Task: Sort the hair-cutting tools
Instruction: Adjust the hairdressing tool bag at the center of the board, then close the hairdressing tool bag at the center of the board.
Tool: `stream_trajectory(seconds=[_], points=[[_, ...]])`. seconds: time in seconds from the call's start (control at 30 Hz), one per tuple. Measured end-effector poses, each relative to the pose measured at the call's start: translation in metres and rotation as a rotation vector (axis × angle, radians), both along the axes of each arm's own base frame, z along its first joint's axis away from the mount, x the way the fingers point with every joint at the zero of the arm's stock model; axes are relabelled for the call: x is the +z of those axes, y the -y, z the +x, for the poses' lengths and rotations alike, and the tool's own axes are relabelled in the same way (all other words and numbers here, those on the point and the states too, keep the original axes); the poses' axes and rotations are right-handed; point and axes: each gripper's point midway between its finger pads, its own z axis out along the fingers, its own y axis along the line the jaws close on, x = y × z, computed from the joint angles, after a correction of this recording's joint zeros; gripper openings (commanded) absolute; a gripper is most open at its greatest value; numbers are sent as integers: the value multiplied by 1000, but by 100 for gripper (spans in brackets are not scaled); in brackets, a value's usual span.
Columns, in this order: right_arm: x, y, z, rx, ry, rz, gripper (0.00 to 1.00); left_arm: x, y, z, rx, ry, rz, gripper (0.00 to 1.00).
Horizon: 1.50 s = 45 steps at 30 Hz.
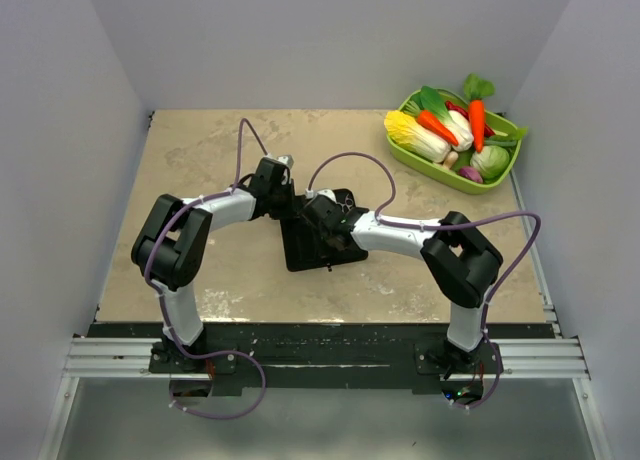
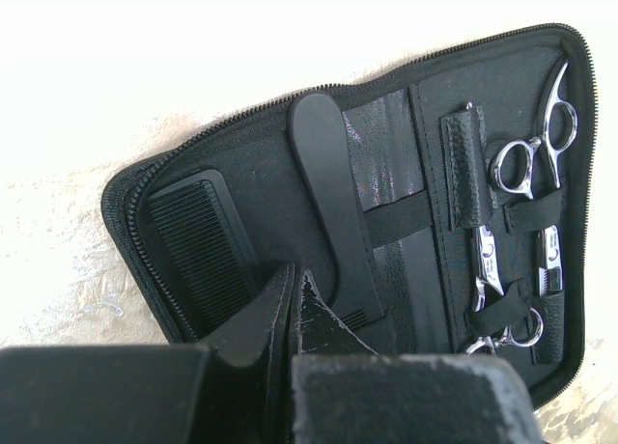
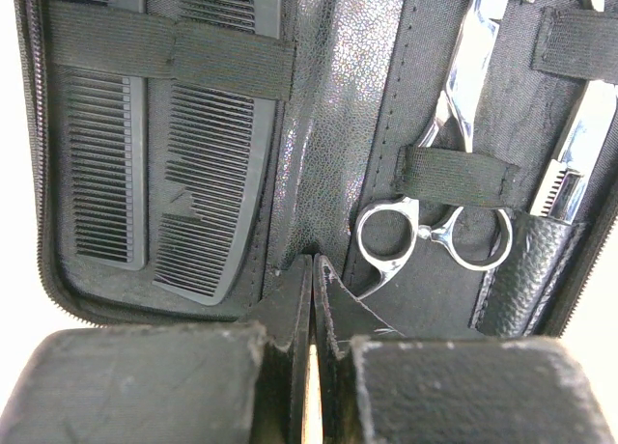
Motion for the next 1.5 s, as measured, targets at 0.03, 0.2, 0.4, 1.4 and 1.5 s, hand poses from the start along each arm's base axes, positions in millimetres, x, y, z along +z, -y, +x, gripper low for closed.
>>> stream_trajectory(seconds=[0.03, 0.2, 0.4, 1.4, 1.5], points=[[0, 0, 0, 0, 1, 1, 0, 0, 0, 0, 0, 0, 0, 0], [0, 0, -5, 2, -2, 11, 0, 0, 0, 0, 0, 2, -2, 0], [3, -6, -20, 22, -7, 19, 0, 0, 0, 0, 1, 2, -3, 0], [67, 102, 62, -254, 105, 13, 0, 135, -18, -20, 8, 109, -53, 0], [54, 117, 78, -295, 101, -4, 0, 155, -40, -24, 62, 153, -43, 0]])
